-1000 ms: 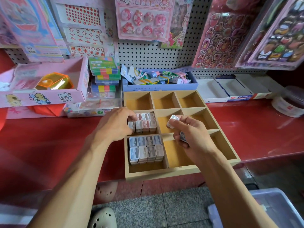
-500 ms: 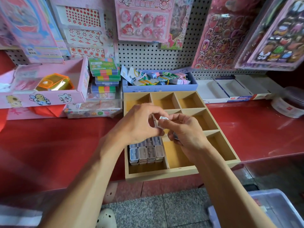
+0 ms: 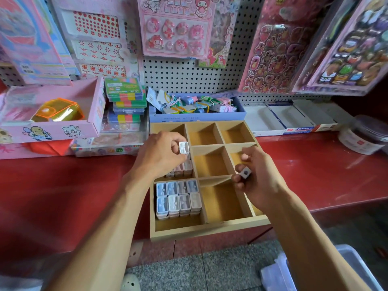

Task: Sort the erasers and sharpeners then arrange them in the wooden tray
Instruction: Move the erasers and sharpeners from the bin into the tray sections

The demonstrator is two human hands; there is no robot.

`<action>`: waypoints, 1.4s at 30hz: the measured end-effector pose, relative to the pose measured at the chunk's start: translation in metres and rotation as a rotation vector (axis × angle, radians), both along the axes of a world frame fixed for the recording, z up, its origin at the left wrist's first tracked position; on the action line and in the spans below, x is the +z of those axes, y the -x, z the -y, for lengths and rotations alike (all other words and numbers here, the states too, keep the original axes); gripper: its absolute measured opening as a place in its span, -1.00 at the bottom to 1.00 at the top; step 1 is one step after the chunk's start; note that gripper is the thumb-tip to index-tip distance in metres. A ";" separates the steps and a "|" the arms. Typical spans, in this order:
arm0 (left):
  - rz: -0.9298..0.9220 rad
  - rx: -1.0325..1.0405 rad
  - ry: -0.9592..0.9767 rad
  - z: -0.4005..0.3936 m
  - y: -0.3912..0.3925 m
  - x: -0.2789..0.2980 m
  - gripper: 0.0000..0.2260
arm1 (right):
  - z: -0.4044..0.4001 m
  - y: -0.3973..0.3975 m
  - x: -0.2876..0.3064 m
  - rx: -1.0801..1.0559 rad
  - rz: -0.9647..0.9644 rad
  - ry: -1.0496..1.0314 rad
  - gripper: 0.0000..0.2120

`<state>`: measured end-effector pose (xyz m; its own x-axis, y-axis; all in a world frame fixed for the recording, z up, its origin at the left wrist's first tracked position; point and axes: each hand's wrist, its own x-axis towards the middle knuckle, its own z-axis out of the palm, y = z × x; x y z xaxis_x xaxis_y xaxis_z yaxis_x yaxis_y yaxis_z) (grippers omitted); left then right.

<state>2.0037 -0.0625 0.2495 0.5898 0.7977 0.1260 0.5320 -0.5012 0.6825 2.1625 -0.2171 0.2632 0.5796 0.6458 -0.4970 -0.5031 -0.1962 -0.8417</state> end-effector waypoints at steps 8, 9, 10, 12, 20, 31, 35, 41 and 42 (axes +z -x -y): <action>-0.105 0.030 0.059 -0.006 -0.016 -0.007 -0.78 | 0.005 0.000 -0.009 0.118 0.095 -0.078 -0.72; -0.120 0.023 0.074 -0.007 -0.018 -0.008 -0.81 | 0.004 -0.001 -0.010 0.124 0.137 -0.077 -0.72; -0.132 0.014 0.085 -0.007 -0.020 -0.007 -0.82 | 0.004 -0.001 -0.011 0.139 0.174 -0.080 -0.73; -0.149 0.006 0.086 -0.007 -0.021 -0.007 -0.82 | 0.006 -0.002 -0.010 0.147 0.226 -0.076 -0.78; -0.196 -0.032 0.071 -0.010 -0.019 -0.003 -0.65 | 0.009 0.002 -0.006 0.097 0.271 -0.062 -0.93; 0.168 -0.240 0.056 0.050 -0.010 0.016 -0.67 | 0.000 0.029 -0.001 0.057 0.179 -0.170 -0.90; 0.247 -0.224 -0.046 0.056 -0.009 0.011 -0.74 | 0.002 0.036 0.005 0.108 0.270 -0.137 -0.91; 0.341 -0.218 -0.088 0.060 -0.003 0.014 -0.74 | 0.005 0.042 0.005 0.167 0.220 -0.151 -0.82; 0.342 -0.224 -0.089 0.060 -0.002 0.015 -0.74 | 0.004 0.043 0.006 0.179 0.212 -0.154 -0.80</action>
